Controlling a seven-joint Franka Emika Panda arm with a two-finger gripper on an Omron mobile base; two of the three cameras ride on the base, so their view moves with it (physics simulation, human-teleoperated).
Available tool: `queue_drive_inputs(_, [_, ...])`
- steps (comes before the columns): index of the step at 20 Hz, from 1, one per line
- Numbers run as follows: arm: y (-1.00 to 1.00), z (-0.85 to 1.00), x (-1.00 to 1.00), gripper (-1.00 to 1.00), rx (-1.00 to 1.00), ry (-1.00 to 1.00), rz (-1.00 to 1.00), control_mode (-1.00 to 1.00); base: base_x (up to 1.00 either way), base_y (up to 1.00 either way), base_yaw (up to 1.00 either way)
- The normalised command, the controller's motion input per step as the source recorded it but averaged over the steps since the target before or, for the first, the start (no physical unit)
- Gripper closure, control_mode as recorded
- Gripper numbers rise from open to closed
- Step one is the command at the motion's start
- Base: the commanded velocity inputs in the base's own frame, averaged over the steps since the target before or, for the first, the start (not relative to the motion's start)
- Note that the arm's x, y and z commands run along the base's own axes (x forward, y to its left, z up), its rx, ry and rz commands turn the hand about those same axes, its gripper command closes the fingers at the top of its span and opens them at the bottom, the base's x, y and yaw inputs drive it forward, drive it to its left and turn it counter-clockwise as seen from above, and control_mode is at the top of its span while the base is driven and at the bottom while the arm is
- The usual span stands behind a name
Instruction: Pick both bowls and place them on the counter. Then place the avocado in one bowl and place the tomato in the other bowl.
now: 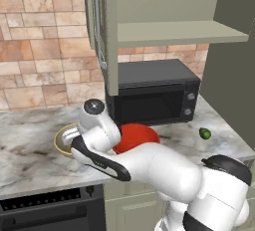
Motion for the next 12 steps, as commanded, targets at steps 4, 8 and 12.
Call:
queue_drive_inputs(4, [0.22,-0.28,0.34,1.00,-0.08,0.00,0.01,-1.00,0.00,0.00,0.00])
queue_drive_inputs(8, [0.23,-0.26,0.19,1.00,-0.07,0.00,0.05,-1.00,0.00,0.00,0.00])
queue_drive_inputs(12, [0.21,-0.20,0.23,1.00,-0.03,0.01,0.04,-1.00,0.00,0.00,0.00])
